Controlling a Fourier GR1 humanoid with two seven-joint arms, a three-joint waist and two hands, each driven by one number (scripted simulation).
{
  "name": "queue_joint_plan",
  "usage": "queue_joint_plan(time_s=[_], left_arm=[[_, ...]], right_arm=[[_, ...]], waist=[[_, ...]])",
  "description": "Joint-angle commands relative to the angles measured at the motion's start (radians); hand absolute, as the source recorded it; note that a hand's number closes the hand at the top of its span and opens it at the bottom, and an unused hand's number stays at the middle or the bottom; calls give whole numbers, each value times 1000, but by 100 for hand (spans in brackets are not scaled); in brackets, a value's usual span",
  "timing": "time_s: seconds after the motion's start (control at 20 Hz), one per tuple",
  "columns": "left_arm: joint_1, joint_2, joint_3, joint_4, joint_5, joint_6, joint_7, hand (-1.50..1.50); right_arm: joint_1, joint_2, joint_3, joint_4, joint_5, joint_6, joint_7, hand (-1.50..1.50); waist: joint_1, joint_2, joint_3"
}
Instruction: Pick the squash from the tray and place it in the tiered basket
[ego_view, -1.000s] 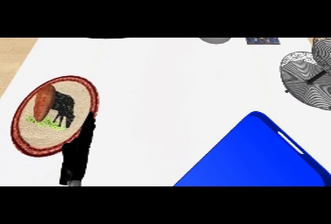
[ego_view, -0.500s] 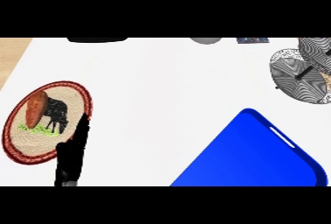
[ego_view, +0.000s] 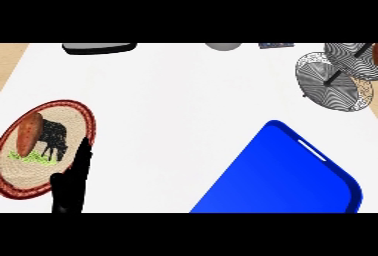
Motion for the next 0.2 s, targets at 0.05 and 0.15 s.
queue_joint_plan(time_s=[0.05,0.15], left_arm=[[22,15,11,-8,7,-7,35,0],[18,-4,-13,-10,-15,8,33,0]], right_arm=[[239,42,-200,-224,-165,209,26,-150],[310,90,-276,-320,-233,283,23,-150]], waist=[[-11,4,-1],[-5,6,-1]])
